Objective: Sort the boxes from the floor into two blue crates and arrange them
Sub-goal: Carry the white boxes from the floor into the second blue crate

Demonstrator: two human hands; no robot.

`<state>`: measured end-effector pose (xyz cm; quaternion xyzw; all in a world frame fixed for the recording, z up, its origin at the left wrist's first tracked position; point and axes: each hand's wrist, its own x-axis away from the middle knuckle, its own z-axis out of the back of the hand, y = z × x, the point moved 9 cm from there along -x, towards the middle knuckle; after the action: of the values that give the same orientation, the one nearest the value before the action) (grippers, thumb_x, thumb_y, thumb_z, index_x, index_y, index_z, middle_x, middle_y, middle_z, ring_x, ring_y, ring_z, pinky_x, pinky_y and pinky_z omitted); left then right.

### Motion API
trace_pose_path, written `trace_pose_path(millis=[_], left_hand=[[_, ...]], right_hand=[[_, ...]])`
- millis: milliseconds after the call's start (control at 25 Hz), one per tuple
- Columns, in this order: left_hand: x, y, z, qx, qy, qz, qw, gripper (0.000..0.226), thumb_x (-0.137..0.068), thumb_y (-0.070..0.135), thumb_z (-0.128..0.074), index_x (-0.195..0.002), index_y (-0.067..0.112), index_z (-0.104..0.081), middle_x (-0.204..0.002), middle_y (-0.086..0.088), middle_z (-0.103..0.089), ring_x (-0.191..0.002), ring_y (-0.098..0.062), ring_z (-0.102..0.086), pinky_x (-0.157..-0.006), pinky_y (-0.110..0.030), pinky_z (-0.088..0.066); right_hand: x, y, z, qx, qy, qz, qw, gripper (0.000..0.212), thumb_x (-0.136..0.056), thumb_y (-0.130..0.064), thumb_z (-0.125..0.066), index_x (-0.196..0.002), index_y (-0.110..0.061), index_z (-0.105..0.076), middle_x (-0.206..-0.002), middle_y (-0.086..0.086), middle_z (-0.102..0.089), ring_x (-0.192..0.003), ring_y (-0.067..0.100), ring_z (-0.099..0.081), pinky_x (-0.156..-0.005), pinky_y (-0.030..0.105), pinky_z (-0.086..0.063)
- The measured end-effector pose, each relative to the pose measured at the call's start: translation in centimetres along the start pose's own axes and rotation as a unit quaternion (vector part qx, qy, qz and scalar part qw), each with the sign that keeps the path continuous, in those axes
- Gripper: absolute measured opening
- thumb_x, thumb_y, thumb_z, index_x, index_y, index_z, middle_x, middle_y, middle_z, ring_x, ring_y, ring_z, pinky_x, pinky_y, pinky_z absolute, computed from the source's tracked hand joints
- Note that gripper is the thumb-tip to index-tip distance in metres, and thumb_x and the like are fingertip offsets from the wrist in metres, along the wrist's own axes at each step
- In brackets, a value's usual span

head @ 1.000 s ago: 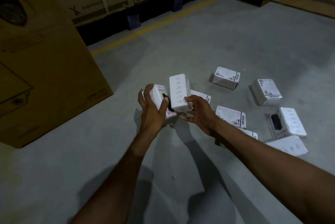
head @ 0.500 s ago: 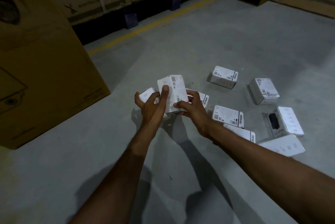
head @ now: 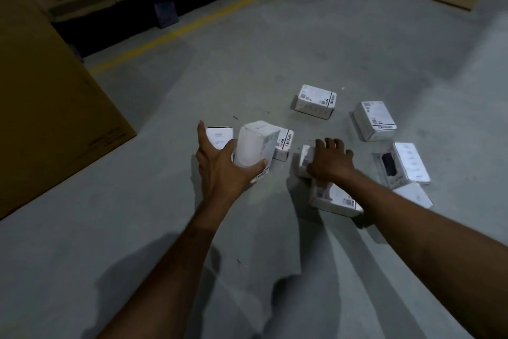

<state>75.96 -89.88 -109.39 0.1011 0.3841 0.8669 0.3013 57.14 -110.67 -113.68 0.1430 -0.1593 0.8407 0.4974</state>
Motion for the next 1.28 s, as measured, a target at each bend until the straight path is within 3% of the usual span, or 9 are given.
trace_pose_path(millis=[280, 400, 560, 720, 800, 920, 1000, 1120, 1280], left_hand=[[0.4, 0.3, -1.5, -0.01, 0.019, 0.001, 1.0, 0.123, -0.05, 0.098, -0.06, -0.15, 0.028, -0.047, -0.163, 0.024, 0.013, -0.145, -0.015, -0.017, -0.114, -0.042, -0.037], [0.4, -0.1, -0.7, -0.028, 0.038, 0.018, 0.999, 0.115, -0.053, 0.089, -0.071, -0.147, 0.026, -0.05, -0.16, 0.029, 0.02, -0.148, -0.019, -0.015, -0.115, -0.048, -0.039], [0.3, -0.5, 0.5, -0.024, 0.064, 0.029, 0.997, 0.109, -0.055, 0.082, -0.078, -0.144, 0.027, -0.052, -0.162, 0.025, 0.015, -0.146, -0.017, -0.014, -0.116, -0.046, -0.036], [0.8, -1.0, 2.9, -0.03, 0.123, 0.025, 0.992, 0.084, -0.062, 0.073, -0.082, -0.133, 0.035, -0.058, -0.167, 0.013, 0.008, -0.146, -0.025, -0.019, -0.115, -0.05, -0.036], [0.7, -1.8, 3.7, -0.034, 0.128, 0.031, 0.991, 0.085, -0.063, 0.077, -0.079, -0.133, 0.034, -0.058, -0.168, 0.011, 0.01, -0.148, -0.027, -0.018, -0.117, -0.05, -0.033], [0.5, -3.0, 4.6, -0.037, 0.125, 0.057, 0.99, 0.104, -0.058, 0.089, -0.068, -0.142, 0.03, -0.053, -0.167, 0.014, 0.014, -0.15, -0.024, -0.014, -0.12, -0.049, -0.032], [0.6, -3.1, 5.2, -0.059, 0.127, 0.036, 0.989, 0.088, -0.064, 0.079, -0.075, -0.136, 0.031, -0.058, -0.168, 0.01, 0.011, -0.15, -0.026, -0.014, -0.119, -0.047, -0.03], [0.6, -4.2, 6.1, -0.064, 0.136, 0.051, 0.987, 0.094, -0.063, 0.08, -0.075, -0.141, 0.03, -0.054, -0.167, 0.012, 0.011, -0.15, -0.025, -0.013, -0.12, -0.047, -0.032], [0.9, -5.9, 6.4, -0.039, 0.157, 0.077, 0.984, 0.108, -0.061, 0.079, -0.077, -0.151, 0.031, -0.041, -0.168, 0.011, 0.007, -0.15, -0.024, -0.015, -0.119, -0.046, -0.029]], right_hand=[[-0.7, 1.2, 0.6, 0.058, -0.062, 0.047, 0.995, 0.085, -0.085, -0.044, -0.074, -0.157, -0.022, -0.033, -0.155, 0.011, -0.037, -0.144, 0.034, -0.03, -0.118, 0.058, -0.025], [0.1, 0.8, 0.3, 0.093, -0.043, 0.093, 0.99, 0.088, -0.074, -0.048, -0.085, -0.147, -0.025, -0.041, -0.145, 0.01, -0.04, -0.137, 0.032, -0.035, -0.112, 0.055, -0.033], [1.2, -1.1, 0.1, 0.007, -0.077, 0.157, 0.985, 0.082, -0.066, -0.047, -0.092, -0.131, -0.025, -0.048, -0.125, 0.002, -0.064, -0.107, 0.024, -0.06, -0.09, 0.04, -0.052], [0.7, -5.8, 2.5, -0.133, -0.033, 0.197, 0.971, 0.051, -0.066, -0.057, -0.089, -0.103, -0.031, -0.065, -0.11, -0.002, -0.069, -0.091, 0.014, -0.066, -0.074, 0.028, -0.05], [-0.7, -8.1, 3.2, -0.181, 0.001, 0.195, 0.964, 0.06, -0.063, -0.067, -0.086, -0.106, -0.029, -0.068, -0.127, 0.004, -0.064, -0.114, 0.023, -0.063, -0.09, 0.035, -0.052], [-2.9, -10.5, 1.4, -0.116, -0.026, 0.17, 0.978, 0.084, -0.072, -0.073, -0.076, -0.14, -0.026, -0.061, -0.168, 0.006, -0.023, -0.155, 0.029, -0.017, -0.122, 0.05, -0.022], [-3.9, -10.9, 0.4, -0.088, -0.051, 0.142, 0.985, 0.089, -0.069, -0.079, -0.073, -0.144, -0.032, -0.057, -0.17, 0.01, -0.018, -0.157, 0.031, -0.013, -0.122, 0.052, -0.017], [-3.9, -11.5, 0.5, -0.069, -0.049, 0.138, 0.987, 0.09, -0.06, -0.086, -0.073, -0.135, -0.038, -0.061, -0.152, 0.009, -0.045, -0.138, 0.032, -0.043, -0.114, 0.052, -0.033], [-1.2, -12.9, -0.2, 0.027, 0.007, 0.195, 0.98, 0.102, -0.06, -0.086, -0.073, -0.147, -0.035, -0.052, -0.155, 0.011, -0.033, -0.142, 0.036, -0.028, -0.113, 0.058, -0.027]])
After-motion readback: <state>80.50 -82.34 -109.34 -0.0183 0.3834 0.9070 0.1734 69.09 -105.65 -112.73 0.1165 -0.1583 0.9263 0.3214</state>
